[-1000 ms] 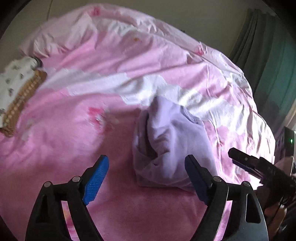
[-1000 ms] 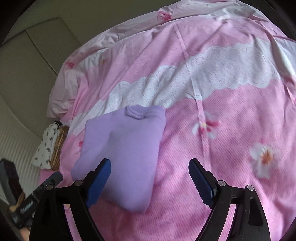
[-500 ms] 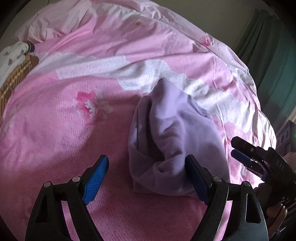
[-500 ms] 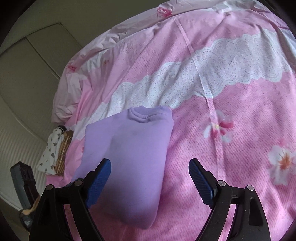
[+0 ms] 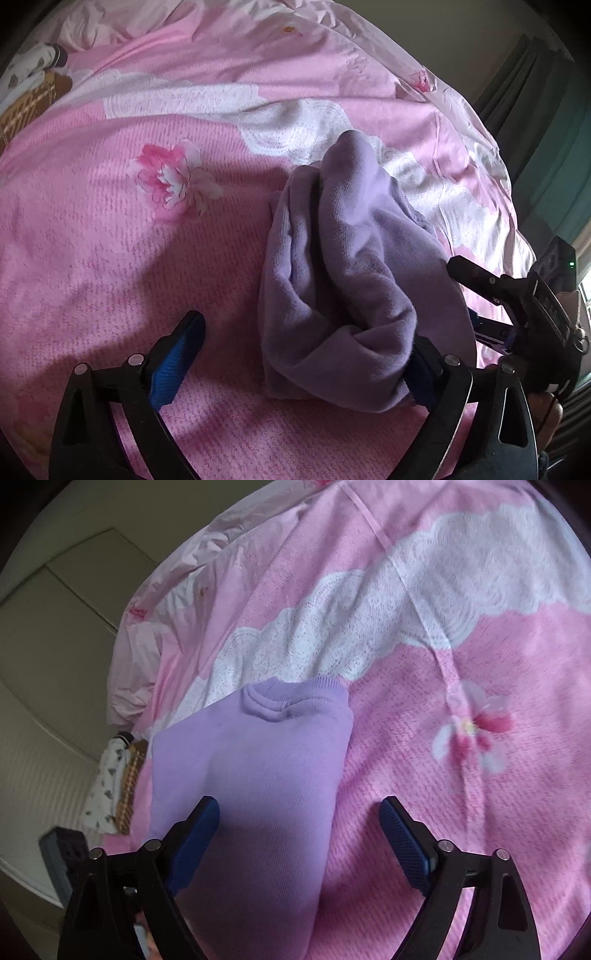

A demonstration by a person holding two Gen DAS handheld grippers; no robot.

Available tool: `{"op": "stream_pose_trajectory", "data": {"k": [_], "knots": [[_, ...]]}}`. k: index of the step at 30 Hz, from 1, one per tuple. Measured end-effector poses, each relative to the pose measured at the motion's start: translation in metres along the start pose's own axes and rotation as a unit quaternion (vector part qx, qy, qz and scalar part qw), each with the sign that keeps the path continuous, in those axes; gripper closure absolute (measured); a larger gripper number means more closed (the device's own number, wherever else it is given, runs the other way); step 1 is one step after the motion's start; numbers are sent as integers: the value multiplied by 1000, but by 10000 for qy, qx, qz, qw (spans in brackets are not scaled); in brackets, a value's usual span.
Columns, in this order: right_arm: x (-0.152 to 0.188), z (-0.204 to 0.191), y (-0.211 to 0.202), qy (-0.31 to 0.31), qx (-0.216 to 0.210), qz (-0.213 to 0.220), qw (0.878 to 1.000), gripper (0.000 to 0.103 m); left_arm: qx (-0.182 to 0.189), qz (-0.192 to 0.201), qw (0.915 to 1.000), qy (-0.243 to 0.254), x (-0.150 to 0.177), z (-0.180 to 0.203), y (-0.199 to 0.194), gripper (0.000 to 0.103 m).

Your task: Fold small clothes

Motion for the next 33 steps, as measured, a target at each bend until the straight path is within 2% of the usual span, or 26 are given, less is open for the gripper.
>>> {"op": "stream_pose_trajectory", "data": {"k": [5,8,12,14,18,22,26,27,28,30,33], "knots": [[-4,1,12,8,-141,-115,9998,6,84,-12,10000,-43,1,2,5,4],[-6,-1,20,110,-391,-242,9989,6,206,-25,9997,-103,0,4,8,5],[-4,-9,31,59,-751,-480,9960,6,514,-80,9984,-225,1,9,11,16],[-5,-13,38,143,-972,-612,9933,6,622,-102,9976,-297,0,10,12,18],[-7,-13,53,356,-1190,-741,9895,7,645,-126,9971,-376,0,10,16,18],[-6,-18,53,278,-1218,-819,9888,8,671,-235,9969,-336,3,7,19,17],[-3,-13,49,178,-1136,-812,9900,20,623,-143,9973,-375,8,11,20,21],[-3,-10,50,220,-1081,-795,9907,27,676,-129,9970,-356,8,14,21,36],[-3,-8,50,260,-1069,-775,9909,29,776,-132,9963,-351,8,19,21,41],[-5,-7,47,314,-1082,-694,9912,41,676,-64,9975,-218,7,25,19,47],[-5,-7,37,359,-1149,-584,9910,50,627,-5,9980,-65,5,30,12,54]]}}
Point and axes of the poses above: each gripper's, at about its wrist camera, not at the fingertips, and y roughly the way its jaws point, z to its right, x to its underside, the point moved 8 cm from there along y, roughly the way its jaws point, and after that the axes turned 1 degree about y, right-handed, at the moved point
